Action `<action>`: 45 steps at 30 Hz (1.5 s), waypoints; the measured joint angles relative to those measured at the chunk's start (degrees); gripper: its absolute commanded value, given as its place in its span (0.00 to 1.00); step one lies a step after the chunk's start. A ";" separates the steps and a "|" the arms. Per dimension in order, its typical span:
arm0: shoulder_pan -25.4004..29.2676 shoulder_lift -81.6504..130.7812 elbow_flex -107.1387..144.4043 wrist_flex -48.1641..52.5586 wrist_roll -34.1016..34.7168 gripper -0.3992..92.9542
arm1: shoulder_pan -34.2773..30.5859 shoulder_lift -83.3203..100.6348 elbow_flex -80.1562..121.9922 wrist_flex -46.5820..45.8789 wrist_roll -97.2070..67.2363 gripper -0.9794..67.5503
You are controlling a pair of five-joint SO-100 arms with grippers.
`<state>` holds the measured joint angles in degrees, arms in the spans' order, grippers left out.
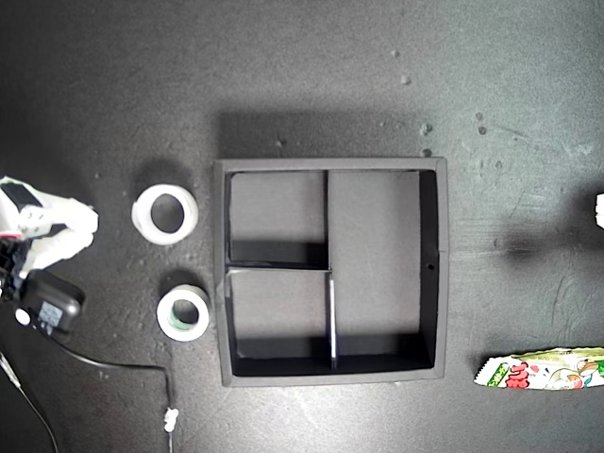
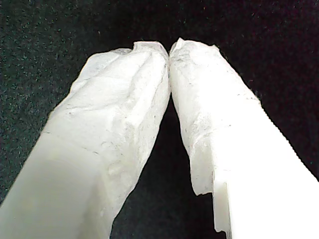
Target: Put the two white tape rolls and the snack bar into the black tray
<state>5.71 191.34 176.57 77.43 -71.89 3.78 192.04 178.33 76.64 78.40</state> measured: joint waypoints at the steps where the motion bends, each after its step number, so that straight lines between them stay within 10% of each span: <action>1: 0.00 0.00 0.00 0.00 0.00 0.01 | 0.00 0.00 0.00 0.00 0.00 0.01; 32: 0.00 0.00 0.00 0.00 0.00 0.01 | 5.01 -0.26 0.00 -0.62 0.00 0.01; 45: -0.88 0.00 0.00 0.26 -9.32 0.01 | -7.73 -0.53 0.00 -40.78 0.00 0.01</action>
<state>4.83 191.34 176.57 77.70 -81.21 -3.96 191.51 178.33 35.86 78.40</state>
